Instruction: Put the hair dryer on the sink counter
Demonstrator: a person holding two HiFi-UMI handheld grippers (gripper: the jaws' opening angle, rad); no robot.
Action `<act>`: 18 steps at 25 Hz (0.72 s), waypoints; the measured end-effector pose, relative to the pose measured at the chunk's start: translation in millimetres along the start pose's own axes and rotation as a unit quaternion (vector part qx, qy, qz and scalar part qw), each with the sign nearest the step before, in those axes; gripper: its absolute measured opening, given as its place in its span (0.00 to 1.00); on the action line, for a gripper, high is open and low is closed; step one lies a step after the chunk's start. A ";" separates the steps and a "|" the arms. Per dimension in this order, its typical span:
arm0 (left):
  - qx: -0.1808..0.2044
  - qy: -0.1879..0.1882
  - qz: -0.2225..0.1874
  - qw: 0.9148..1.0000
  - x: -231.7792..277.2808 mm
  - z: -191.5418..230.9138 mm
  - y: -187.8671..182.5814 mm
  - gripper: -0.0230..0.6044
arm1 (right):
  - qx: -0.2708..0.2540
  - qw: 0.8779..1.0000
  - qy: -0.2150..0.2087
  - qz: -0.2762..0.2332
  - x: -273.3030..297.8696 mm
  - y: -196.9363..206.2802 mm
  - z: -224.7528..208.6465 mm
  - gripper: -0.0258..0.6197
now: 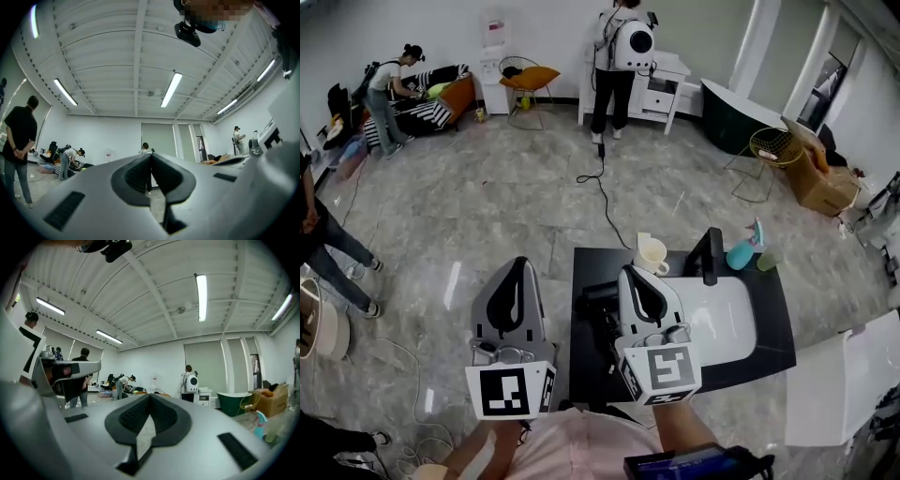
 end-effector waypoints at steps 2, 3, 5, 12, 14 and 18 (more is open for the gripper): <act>0.000 0.002 -0.003 1.000 -2.8 -0.8 -2.7 0.05 | -0.006 1.000 -0.001 -0.007 -3.7 -4.2 2.5 0.04; 0.000 0.003 -0.004 1.000 -4.1 -0.9 -3.9 0.05 | -0.010 1.000 0.000 -0.010 -5.4 -6.2 3.9 0.04; 0.000 0.006 -0.006 1.000 -6.3 -1.6 -5.4 0.05 | -0.020 1.000 0.002 -0.012 -8.2 -8.9 6.6 0.04; -0.004 0.012 -0.007 1.000 -10.5 -8.1 -4.4 0.05 | -0.017 1.000 -0.005 -0.018 -14.5 -10.3 8.4 0.04; -0.006 0.011 -0.006 1.000 -11.0 -8.8 -3.0 0.05 | -0.017 1.000 -0.005 -0.017 -15.4 -9.1 8.2 0.04; -0.007 0.012 -0.004 1.000 -11.8 -10.6 -1.1 0.05 | -0.016 1.000 -0.007 -0.014 -16.2 -6.1 8.9 0.04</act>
Point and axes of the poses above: the fingertips, and each gripper's own axes: x forward along the fingers, z to its left, y out of its underside, the point moved 4 cm from there along -x, backward along the fingers, and after that the axes turned 8 degrees about z, right-handed, at the moved point
